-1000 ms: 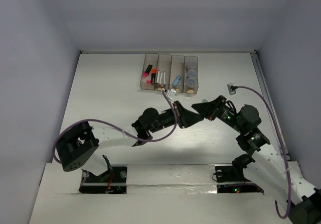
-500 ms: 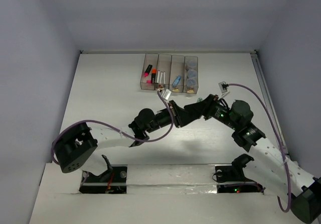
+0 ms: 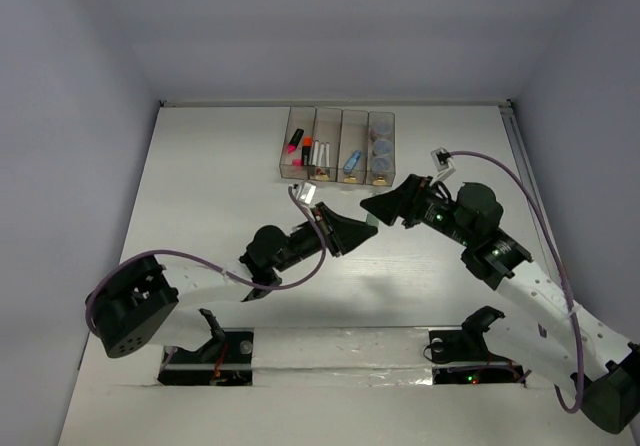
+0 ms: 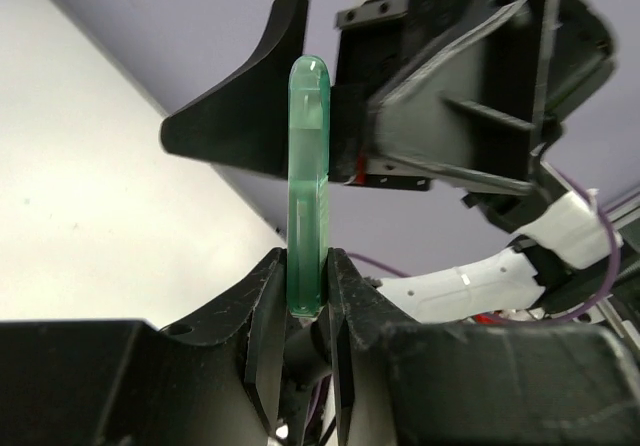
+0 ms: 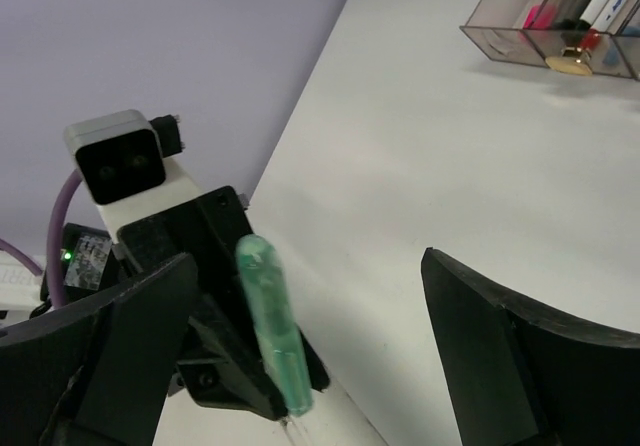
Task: Sort the stationery into containers
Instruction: Close the pen cap on the pen.
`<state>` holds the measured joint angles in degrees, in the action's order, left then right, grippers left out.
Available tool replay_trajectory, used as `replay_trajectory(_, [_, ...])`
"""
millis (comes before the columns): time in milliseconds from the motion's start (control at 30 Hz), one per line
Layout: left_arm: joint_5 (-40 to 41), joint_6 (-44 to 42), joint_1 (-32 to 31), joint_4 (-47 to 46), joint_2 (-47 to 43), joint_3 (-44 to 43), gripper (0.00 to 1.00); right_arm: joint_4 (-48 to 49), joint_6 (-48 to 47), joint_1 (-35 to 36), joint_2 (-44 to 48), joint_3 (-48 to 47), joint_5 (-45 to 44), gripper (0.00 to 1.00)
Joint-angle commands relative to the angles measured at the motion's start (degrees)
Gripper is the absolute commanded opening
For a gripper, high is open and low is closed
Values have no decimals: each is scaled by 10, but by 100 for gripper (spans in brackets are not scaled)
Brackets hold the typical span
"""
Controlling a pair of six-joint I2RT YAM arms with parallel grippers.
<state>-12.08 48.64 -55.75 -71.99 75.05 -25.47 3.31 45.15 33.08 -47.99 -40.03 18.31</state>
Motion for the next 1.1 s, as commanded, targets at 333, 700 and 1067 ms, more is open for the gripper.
replay_trajectory(333, [-29, 11, 10, -247, -61, 24, 0, 61, -35, 4, 7, -36, 53, 85])
replay_trajectory(700, [-40, 41, 10, -276, -39, 23, 0, 85, -12, 4, 13, -24, 67, 47])
replay_trajectory(1067, [-33, 64, 29, -272, -36, -8, 0, 79, -20, 4, 18, 27, 93, 0])
